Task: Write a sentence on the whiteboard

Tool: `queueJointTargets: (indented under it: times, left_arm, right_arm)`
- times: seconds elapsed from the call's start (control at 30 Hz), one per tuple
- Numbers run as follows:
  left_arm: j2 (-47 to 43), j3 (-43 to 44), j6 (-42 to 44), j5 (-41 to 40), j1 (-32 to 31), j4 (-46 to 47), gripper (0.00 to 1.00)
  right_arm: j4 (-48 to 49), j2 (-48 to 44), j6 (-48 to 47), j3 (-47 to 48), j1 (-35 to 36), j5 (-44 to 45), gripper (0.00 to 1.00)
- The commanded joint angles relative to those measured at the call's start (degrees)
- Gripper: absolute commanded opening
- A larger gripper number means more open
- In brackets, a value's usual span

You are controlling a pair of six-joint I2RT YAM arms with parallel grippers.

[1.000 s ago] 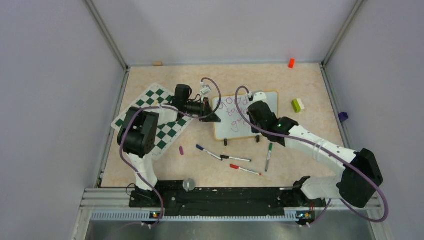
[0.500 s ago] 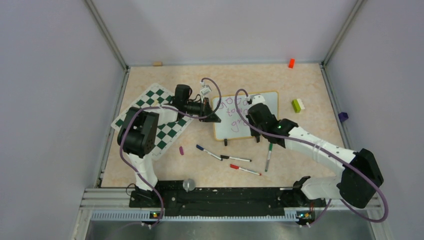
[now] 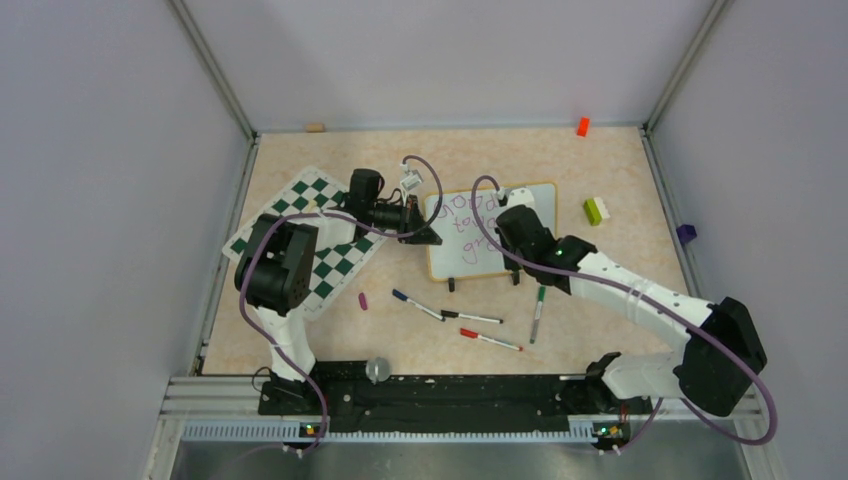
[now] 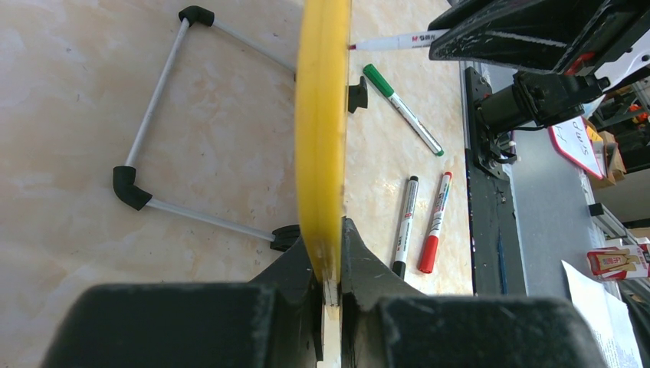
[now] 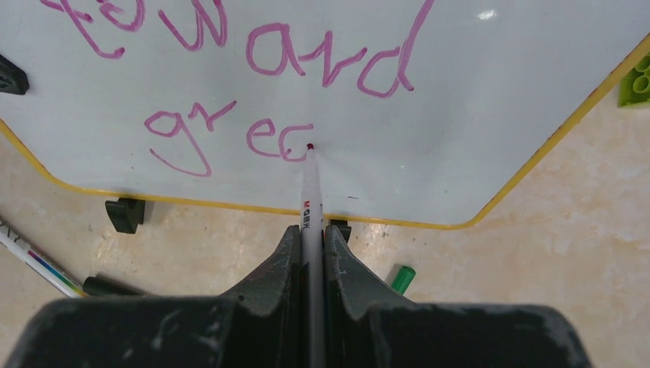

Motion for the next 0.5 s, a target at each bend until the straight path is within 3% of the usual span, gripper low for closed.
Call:
queueJointTargets:
  times: [0.0, 0.47]
  left_arm:
    - [0.9, 0.0, 3.3, -3.7, -0.8, -1.5, 0.0]
    - [0.9, -0.2, 3.3, -3.7, -0.8, -1.4, 0.0]
  right_arm:
    - [2.4, 0.9, -0.6, 4.5, -0.4, 4.5, 0.0]
    - [1.6, -0.7, 0.3, 1.5, -0.4, 2.5, 0.0]
